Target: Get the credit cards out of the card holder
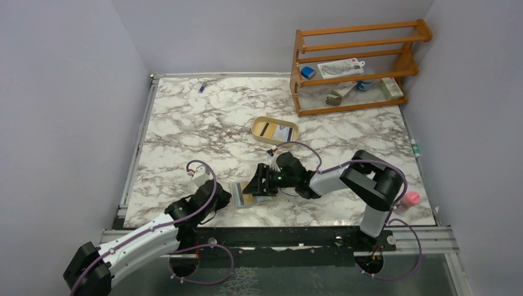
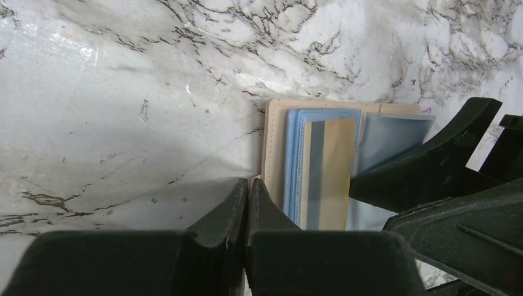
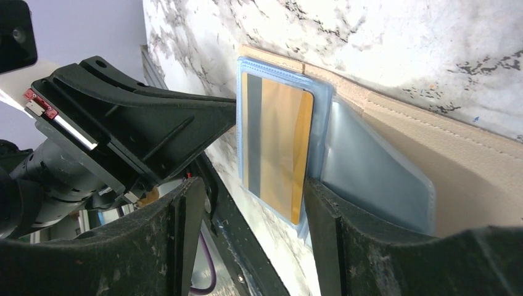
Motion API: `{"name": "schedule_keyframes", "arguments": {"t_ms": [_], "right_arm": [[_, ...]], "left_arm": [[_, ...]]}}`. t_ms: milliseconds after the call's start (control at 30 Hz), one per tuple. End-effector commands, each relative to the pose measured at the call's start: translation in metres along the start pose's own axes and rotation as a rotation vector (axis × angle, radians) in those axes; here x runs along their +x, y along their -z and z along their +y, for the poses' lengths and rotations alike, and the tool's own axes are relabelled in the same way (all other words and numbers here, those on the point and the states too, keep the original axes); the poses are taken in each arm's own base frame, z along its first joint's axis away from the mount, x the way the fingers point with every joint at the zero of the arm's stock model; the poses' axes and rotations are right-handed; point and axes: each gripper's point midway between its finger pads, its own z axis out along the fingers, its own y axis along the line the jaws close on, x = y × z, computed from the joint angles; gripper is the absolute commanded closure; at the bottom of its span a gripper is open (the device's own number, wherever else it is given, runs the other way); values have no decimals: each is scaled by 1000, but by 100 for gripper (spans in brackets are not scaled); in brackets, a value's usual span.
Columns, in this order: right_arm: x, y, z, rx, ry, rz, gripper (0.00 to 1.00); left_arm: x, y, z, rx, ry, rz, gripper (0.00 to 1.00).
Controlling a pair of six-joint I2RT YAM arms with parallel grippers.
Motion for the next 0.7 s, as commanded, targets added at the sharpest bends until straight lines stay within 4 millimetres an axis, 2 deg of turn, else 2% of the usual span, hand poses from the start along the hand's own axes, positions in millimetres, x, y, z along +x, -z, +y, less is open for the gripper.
{"name": "schedule_keyframes", "arguments": {"t_ms": [0,200,533,667], "right_arm": [[10,-6,-41,154,-21,15,34],[13,-9,-38,137,-37,38,34],[25,-6,-16,-78,-132,43,34],[22,-2,-3,-166,-154,19,34]], "left_arm": [[-3,0,8,-49,-16,-15,100],[-1,-1,9,-52,-13,-8,100],[3,-2,10,-45,-6,5,100],[5,-2,11,-46,-3,11,100]]}}
